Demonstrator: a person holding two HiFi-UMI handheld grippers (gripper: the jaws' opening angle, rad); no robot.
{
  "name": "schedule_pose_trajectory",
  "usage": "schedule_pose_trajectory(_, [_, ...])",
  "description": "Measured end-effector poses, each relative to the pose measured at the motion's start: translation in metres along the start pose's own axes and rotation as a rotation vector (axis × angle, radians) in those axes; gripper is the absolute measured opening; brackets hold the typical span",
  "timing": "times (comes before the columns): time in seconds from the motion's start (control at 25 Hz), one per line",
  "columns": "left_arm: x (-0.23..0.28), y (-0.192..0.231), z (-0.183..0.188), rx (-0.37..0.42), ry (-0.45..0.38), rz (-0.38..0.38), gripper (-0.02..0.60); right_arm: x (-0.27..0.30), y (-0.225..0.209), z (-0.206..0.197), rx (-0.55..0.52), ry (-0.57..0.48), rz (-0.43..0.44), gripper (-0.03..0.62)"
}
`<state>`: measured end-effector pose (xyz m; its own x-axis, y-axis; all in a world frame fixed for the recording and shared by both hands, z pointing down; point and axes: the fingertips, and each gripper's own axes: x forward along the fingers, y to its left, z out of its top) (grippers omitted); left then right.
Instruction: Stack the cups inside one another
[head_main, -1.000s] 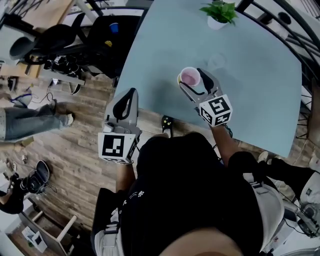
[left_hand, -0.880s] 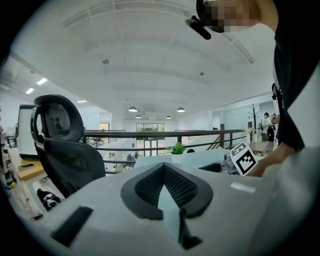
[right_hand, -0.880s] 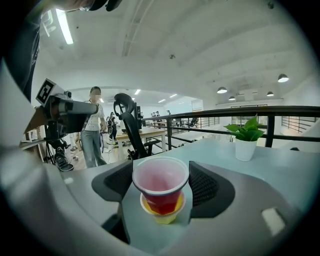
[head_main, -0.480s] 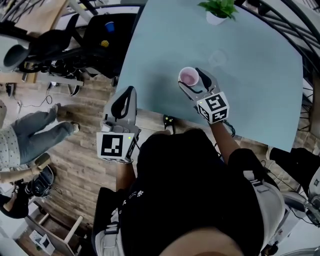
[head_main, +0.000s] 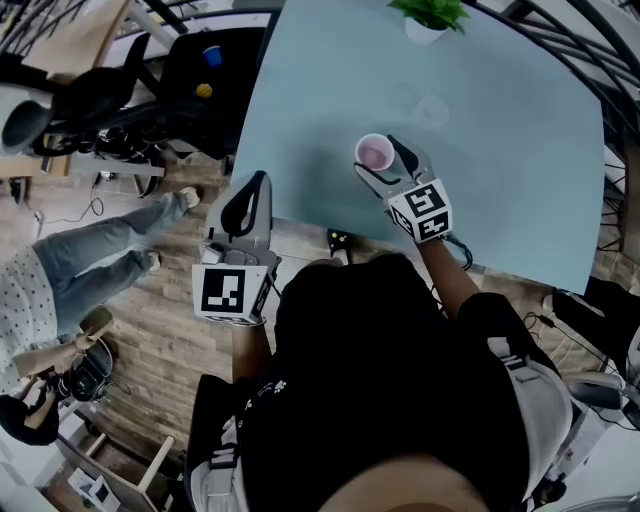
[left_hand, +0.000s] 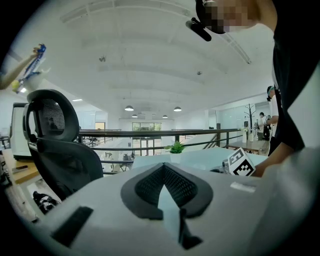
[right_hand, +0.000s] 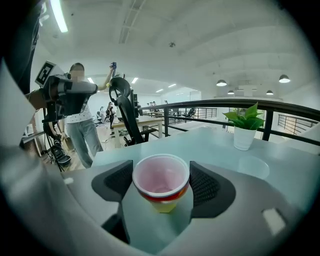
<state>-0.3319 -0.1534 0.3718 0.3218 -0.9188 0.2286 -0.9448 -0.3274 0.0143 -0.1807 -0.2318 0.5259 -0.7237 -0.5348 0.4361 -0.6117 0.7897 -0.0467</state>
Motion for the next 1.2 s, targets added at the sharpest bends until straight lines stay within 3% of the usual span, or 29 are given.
schedule_pose_trajectory(0.44, [-0.002,-0.003,0.0,0.009,-0.003,-0.01,-0.012,0.001,0.002,-0.004,-0.005,0.007,0.008,0.353])
schedule_pose_trajectory(0.76, [0.002,-0.012,0.0,0.016,-0.006,-0.039,-0.012,-0.018,0.003,0.021,0.064,-0.098,0.003,0.357])
schedule_pose_trajectory(1.2, [0.035,-0.018,-0.002,0.031,-0.02,-0.149,-0.012,-0.045,-0.019,0.042,0.125,-0.229,-0.111,0.225])
